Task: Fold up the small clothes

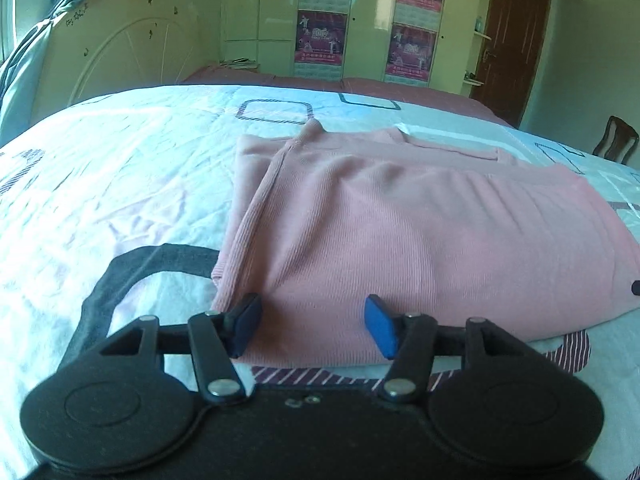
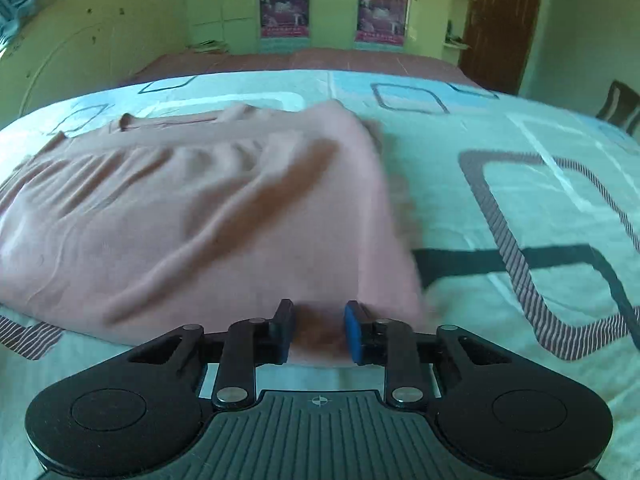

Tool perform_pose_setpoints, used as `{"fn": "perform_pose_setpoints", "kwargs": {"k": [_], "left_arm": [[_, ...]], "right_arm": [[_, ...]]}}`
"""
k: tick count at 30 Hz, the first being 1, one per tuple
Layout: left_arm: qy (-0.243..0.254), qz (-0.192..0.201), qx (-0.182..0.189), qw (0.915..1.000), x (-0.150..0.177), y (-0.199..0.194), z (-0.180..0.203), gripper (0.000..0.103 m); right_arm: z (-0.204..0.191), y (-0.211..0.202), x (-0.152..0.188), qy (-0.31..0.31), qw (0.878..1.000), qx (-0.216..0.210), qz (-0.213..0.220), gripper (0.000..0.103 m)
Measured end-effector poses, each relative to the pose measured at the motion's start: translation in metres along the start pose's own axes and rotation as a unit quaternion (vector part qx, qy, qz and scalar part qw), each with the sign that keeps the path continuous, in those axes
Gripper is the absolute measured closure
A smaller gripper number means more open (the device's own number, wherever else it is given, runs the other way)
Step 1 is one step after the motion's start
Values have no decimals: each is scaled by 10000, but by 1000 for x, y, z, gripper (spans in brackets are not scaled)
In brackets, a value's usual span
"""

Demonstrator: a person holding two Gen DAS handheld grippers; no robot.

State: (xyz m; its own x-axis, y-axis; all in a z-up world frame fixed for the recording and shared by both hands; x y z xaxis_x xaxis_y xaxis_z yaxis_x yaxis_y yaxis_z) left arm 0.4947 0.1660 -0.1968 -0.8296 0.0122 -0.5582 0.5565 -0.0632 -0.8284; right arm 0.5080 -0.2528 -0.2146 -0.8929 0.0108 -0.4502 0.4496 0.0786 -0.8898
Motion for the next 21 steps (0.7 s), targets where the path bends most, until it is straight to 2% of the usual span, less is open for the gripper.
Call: {"fn": "perform_pose_setpoints", "kwargs": {"k": [3, 5, 8, 11, 12, 14, 15, 17, 19, 21], "left_arm": [[120, 29, -139, 9998, 3, -3, 4, 48], [13, 41, -110, 9999, 4, -5, 1, 48], [104, -2, -115, 9999, 4, -5, 0, 48], [208, 62, -201, 9996, 0, -13, 2, 49], [250, 57, -257, 9993, 0, -14, 2, 49], [243, -120, -292, 9992, 4, -6, 0, 48], [194, -96, -297, 9993, 4, -6, -1, 47], [52, -57, -308, 9995, 2, -12, -1, 49], [7, 13, -310, 9995, 3, -15, 0, 49], [37, -98, -359, 9993, 8, -8, -1, 48]], "right_arm": [[15, -3, 4, 113, 9999, -89, 23, 78], [20, -5, 6, 168, 9998, -128, 59, 78], [22, -10, 3, 250, 9995, -195, 73, 78], [26, -31, 0, 422, 9973, -183, 567, 78], [29, -33, 1, 483, 9969, -192, 583, 78], [31, -16, 7, 412, 9990, -56, 185, 78], [34, -11, 11, 378, 9992, 53, 109, 78], [39, -15, 12, 516, 9986, -55, 92, 78], [38, -29, 10, 519, 9980, -5, 358, 78], [32, -35, 12, 375, 9979, -104, 511, 78]]}}
Point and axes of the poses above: each gripper's, at about its wrist camera, not at the fingertips, and y roughly the way its jaws point, z to its right, x to its underside, the point moved 6 cm from there along y, roughly the way its jaws point, and after that the axes turned 13 degrees about -z, right-handed, at the moved point
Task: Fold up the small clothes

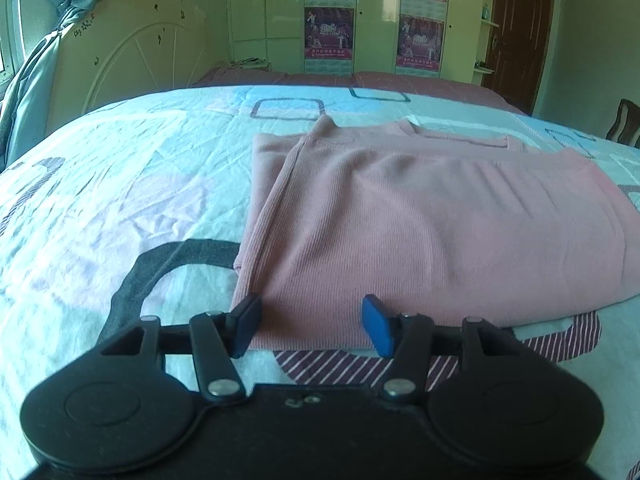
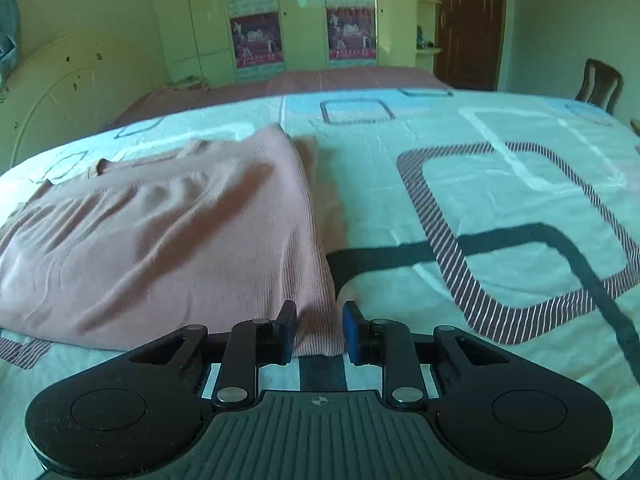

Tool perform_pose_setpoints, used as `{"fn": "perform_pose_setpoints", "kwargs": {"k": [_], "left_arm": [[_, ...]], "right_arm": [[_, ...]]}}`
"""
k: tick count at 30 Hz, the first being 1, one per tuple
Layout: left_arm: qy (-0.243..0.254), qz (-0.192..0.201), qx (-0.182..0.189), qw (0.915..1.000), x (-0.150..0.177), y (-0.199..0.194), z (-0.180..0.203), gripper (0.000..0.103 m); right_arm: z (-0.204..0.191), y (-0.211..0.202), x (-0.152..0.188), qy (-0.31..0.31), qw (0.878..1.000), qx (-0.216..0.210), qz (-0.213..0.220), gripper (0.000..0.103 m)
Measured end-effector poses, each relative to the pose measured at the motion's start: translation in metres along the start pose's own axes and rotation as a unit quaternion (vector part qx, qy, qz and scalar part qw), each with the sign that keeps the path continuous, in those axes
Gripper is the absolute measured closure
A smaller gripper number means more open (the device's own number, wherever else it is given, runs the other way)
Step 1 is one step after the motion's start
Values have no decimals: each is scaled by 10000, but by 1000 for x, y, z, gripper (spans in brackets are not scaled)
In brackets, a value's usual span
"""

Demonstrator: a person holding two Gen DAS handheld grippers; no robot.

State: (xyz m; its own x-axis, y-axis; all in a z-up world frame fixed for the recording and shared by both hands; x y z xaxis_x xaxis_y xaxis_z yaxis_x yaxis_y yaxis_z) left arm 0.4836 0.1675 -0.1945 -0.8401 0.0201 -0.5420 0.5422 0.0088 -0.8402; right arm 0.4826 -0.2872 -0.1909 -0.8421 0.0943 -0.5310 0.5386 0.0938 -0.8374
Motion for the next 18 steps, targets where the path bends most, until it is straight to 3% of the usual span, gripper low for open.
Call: {"fn": "perform_pose_setpoints", "kwargs": {"k": [2, 5, 8, 11, 14, 15, 16, 18], "left_arm": [[45, 11, -32, 10000, 1, 1, 1, 48], [-92, -43, 0, 9999, -1, -3, -1, 48], [-484, 134, 60, 9987, 3, -20, -7, 47], [-1242, 282, 510, 9905, 15, -33, -18, 45], [-2164, 113, 1291, 9677, 32, -28, -25, 53], [-2453, 42, 1469, 9582, 36, -23, -28, 56], [-2727, 68, 1587, 9489, 38, -20, -32, 56], [-3212, 169, 1874, 9281, 38, -15, -41, 56]], "right_arm": [[-2, 16, 8, -128, 9990, 126, -401, 78], [2, 15, 9, -10, 9993, 133, -363, 78], [3, -9, 7, 231, 9997, 6, 38, 78], [-7, -29, 12, 166, 9992, -185, 312, 78], [-24, -39, 16, 73, 9978, -470, 465, 79], [-29, -42, 16, 56, 9971, -581, 491, 85], [-35, -43, 15, 61, 9964, -683, 503, 97], [-46, -42, 9, 70, 9953, -846, 472, 99]]}}
Point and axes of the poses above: each gripper's, at about its wrist camera, not at the fingertips, and y roughly the way its jaws point, z to its right, x to its underside, the point moved 6 cm from there along y, roughly the way its jaws point, and after that the axes turned 13 degrees about -z, right-handed, at the moved point
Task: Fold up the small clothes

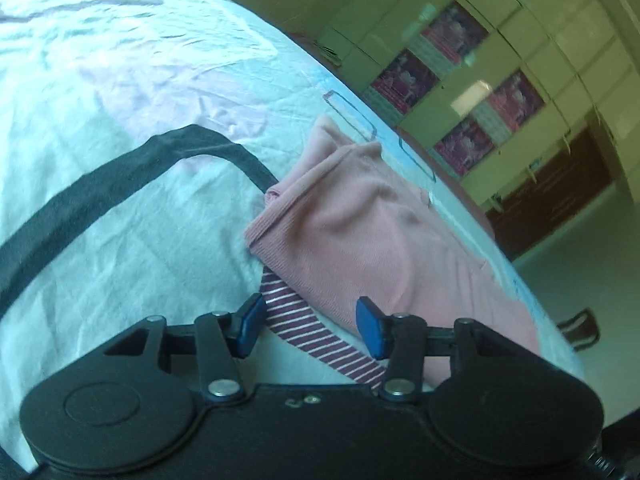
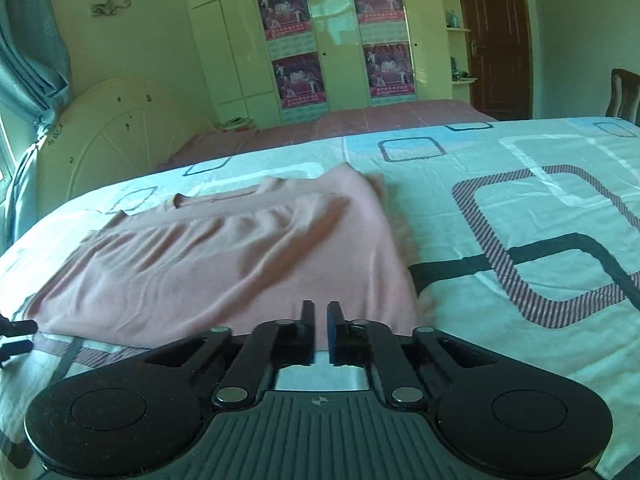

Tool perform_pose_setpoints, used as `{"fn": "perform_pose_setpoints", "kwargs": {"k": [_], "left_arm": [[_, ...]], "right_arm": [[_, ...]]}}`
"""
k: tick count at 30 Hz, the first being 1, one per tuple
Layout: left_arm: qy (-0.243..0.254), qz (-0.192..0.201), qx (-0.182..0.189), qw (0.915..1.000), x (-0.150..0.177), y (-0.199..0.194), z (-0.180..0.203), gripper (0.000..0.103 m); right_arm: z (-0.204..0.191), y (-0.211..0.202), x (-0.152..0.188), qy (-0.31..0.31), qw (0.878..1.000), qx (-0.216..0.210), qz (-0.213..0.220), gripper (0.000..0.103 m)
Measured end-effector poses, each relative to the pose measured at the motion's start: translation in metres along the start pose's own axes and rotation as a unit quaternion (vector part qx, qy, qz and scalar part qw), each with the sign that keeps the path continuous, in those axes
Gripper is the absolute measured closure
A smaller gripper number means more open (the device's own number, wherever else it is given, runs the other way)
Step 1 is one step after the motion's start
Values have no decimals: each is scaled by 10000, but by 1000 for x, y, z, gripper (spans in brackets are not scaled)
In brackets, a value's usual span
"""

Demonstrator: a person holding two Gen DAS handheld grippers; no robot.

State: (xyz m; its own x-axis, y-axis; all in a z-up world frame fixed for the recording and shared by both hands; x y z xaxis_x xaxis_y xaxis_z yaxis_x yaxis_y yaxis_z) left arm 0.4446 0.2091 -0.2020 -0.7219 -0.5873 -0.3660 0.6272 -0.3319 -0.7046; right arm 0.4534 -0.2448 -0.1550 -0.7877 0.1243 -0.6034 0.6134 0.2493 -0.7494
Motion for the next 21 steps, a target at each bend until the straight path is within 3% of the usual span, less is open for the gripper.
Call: {"fn": "perform_pose_setpoints", "kwargs": {"k": [2, 10, 18, 21], "left_arm": [[-296, 67, 223, 9993, -12, 7, -6, 56], [-594, 244, 612, 9961, -55, 45, -5, 58], [-837, 195, 642, 9942, -70, 61, -14, 95], [-855, 468, 945, 9907, -69, 45, -7, 95]], "right_arm": [[-11, 11, -10, -3, 9998, -161, -84, 99], [-81, 81, -64, -260, 9961, -711, -452, 99], [-112, 138, -77, -371, 9917, -920, -814, 99], [-112, 154, -65, -544, 9891, -792, -1119, 99]]}}
Point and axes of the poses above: each gripper's, at about its wrist camera, not at the fingertips, and y roughly the way its jaws point, z to its right, x to its underside, the point moved 6 cm from there along y, roughly the way its jaws point, and after that the axes turned 13 degrees about -z, right-handed, at the moved point
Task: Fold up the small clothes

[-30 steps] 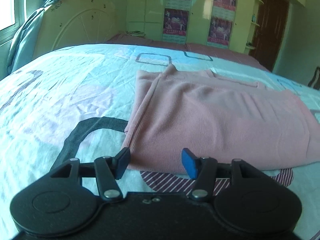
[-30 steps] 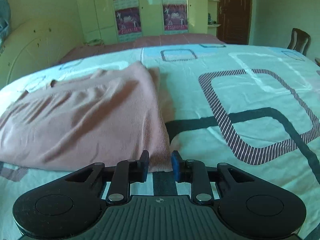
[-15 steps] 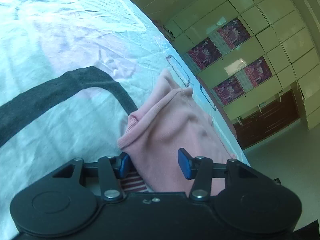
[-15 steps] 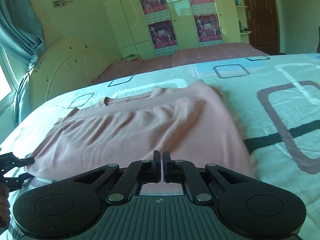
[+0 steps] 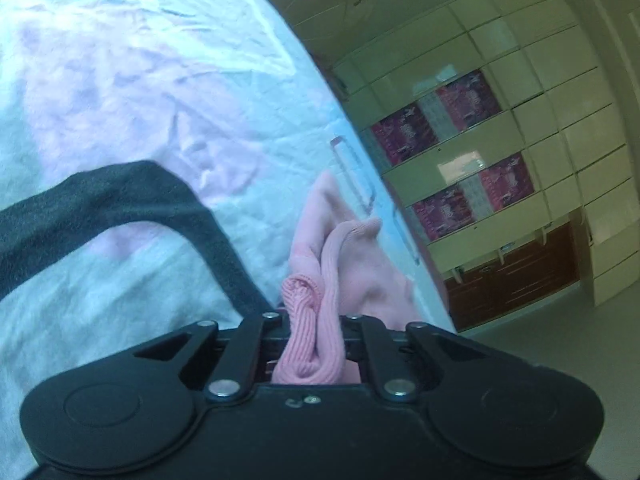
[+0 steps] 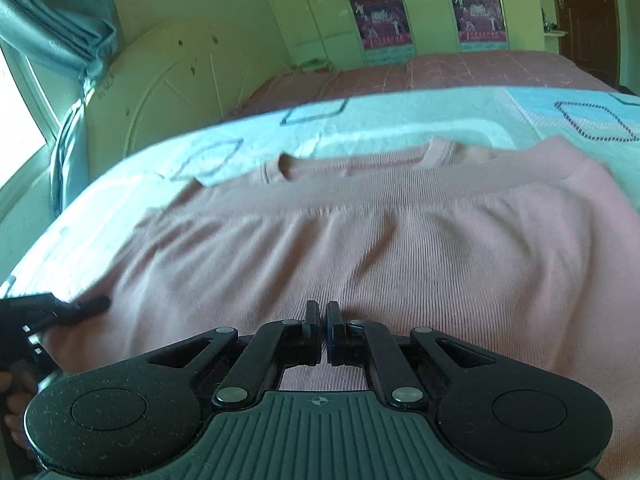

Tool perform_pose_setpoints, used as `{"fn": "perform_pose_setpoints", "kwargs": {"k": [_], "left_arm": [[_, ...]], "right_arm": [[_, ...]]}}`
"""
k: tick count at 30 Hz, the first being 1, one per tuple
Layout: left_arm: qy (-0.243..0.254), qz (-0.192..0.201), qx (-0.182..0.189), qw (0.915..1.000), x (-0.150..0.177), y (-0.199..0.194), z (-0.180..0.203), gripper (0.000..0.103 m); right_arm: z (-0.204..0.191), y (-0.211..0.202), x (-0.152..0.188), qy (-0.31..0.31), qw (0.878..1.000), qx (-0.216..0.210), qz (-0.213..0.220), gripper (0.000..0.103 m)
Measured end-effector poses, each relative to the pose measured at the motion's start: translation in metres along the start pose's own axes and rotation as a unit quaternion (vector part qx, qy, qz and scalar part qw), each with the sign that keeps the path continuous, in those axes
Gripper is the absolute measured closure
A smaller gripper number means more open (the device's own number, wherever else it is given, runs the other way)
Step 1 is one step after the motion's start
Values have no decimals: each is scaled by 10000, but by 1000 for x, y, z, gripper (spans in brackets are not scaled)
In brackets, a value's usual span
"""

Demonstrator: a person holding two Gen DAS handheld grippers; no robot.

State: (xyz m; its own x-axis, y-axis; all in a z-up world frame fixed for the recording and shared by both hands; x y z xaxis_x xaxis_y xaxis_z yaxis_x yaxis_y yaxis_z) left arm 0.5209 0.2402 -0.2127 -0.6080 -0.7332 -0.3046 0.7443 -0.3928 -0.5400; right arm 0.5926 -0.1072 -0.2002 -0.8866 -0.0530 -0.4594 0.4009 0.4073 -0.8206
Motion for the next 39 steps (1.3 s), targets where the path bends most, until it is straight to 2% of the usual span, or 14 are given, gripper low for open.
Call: {"fn": "perform_pose_setpoints", "kwargs": {"k": [4, 10, 16, 23, 25, 26, 27, 28, 29, 30, 32, 33, 37, 39], "left_arm": [[277, -8, -351, 9990, 3, 2, 5, 95], [151, 6, -514, 9986, 8, -2, 7, 95], [1285, -113, -466, 9906, 35, -1, 116, 96], [2863, -921, -521, 9523, 156, 81, 259, 93], [3196, -1506, -766, 9324, 200, 119, 270, 76], [3345, -1926, -903, 9181, 223, 138, 270, 57], [3405, -2134, -922, 9110, 237, 144, 270, 53], [3427, -2154, -838, 9106, 244, 141, 271, 53], [3436, -2060, -630, 9141, 244, 130, 271, 53], [3425, -1939, -535, 9177, 238, 119, 270, 53], [3382, -1574, -626, 9257, 214, 99, 261, 53], [3385, -1331, -778, 9283, 196, 90, 254, 53], [3198, -970, -1290, 9336, 142, 79, 221, 58], [3100, -1156, -1386, 9334, 125, 90, 207, 60]], "right_arm": [[-7, -13, -4, -195, 9993, -154, 286, 99], [3, -1, -3, -224, 9994, -260, -77, 99], [56, -58, 6, 717, 9944, -532, 572, 99], [147, -141, 28, 1465, 9817, -426, 1139, 99], [169, -155, 36, 1660, 9780, -599, 1114, 99], [178, -158, 38, 1749, 9773, -599, 1034, 88], [186, -162, 42, 1836, 9767, -531, 976, 67], [192, -168, 45, 1892, 9752, -443, 1061, 18], [194, -176, 47, 1830, 9742, -494, 1222, 12], [195, -181, 48, 1728, 9748, -619, 1264, 13], [194, -184, 49, 1662, 9754, -851, 1169, 42], [189, -179, 47, 1651, 9753, -975, 1092, 46], [162, -147, 43, 1461, 9751, -1512, 704, 48], [146, -126, 41, 1352, 9772, -1554, 510, 48]]}}
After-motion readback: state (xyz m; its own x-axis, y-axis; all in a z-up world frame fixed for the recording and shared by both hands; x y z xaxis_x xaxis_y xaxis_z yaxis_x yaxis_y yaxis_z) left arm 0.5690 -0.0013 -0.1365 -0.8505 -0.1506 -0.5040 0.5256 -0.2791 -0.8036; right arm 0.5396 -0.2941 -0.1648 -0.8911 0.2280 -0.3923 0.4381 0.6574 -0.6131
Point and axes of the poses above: each gripper's, at about its wrist camera, not at the fingertips, and y roughly the way its jaws point, z to its right, x to its underside, the point moved 6 cm from there along y, roughly the way its jaws point, and after that the axes turned 13 degrees about -z, right-handed, at the moved point
